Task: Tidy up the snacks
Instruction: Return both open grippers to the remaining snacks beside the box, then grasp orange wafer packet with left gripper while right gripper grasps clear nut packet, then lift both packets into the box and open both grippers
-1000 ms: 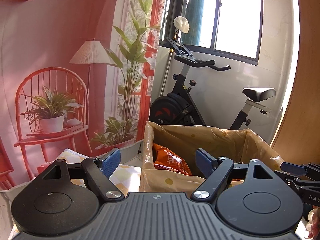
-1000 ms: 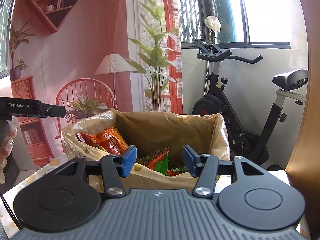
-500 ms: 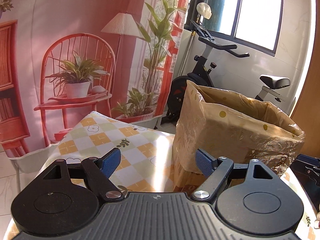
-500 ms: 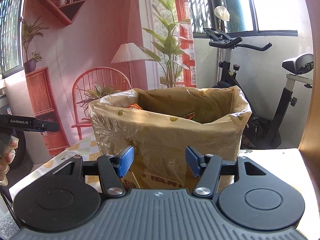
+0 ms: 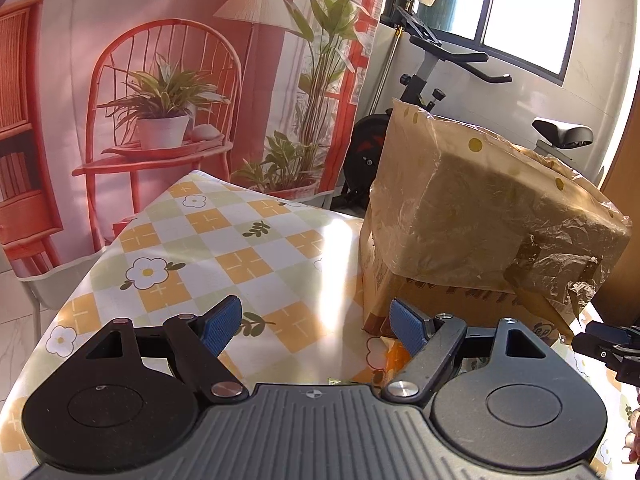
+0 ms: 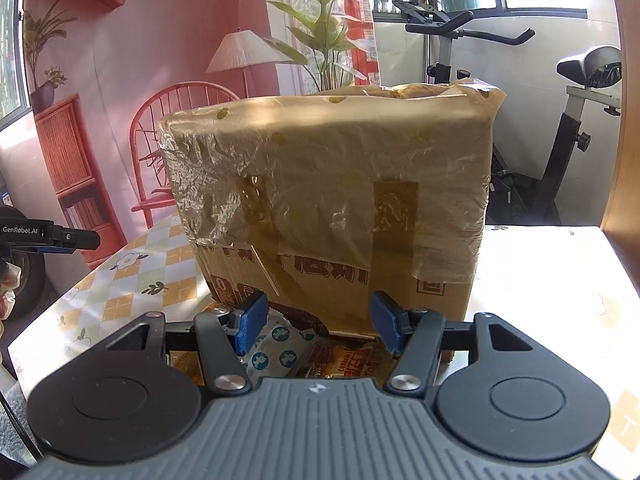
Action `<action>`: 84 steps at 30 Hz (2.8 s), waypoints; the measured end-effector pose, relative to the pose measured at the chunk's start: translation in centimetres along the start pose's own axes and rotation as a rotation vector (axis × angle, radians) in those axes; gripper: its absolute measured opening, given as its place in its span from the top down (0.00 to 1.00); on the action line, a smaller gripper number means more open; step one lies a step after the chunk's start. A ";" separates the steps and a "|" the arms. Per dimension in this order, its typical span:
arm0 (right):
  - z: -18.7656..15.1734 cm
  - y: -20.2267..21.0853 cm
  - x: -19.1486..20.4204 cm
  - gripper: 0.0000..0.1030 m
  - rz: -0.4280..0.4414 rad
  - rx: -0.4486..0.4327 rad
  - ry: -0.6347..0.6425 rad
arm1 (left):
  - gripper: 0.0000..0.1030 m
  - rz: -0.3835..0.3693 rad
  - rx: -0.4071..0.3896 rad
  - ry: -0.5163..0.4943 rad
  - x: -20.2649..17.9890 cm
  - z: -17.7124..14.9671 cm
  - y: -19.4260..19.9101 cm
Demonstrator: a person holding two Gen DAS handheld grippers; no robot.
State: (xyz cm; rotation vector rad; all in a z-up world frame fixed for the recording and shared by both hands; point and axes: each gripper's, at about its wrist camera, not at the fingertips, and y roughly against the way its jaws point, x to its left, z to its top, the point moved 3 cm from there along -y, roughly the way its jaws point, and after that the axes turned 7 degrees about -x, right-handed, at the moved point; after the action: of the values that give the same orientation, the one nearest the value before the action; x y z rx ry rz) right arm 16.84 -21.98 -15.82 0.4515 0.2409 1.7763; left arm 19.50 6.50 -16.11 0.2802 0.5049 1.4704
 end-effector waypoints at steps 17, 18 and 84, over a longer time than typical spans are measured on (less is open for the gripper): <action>-2.7 -0.9 -1.6 0.41 -0.044 0.067 -0.013 | 0.20 -0.026 0.031 -0.035 -0.9 -1.5 -1.0; -2.9 -1.0 -1.7 0.41 -0.046 0.071 -0.015 | 0.20 -0.027 0.034 -0.035 -1.0 -1.6 -1.1; 1.1 3.3 -0.1 0.78 -0.013 -0.054 0.126 | 0.64 -0.160 -0.051 -0.193 -8.5 0.6 0.3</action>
State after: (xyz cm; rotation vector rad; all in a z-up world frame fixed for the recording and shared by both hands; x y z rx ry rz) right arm 14.36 -22.96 -13.56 0.2988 0.2827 1.7966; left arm 19.36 -1.83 -14.15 0.3303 0.3258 1.2835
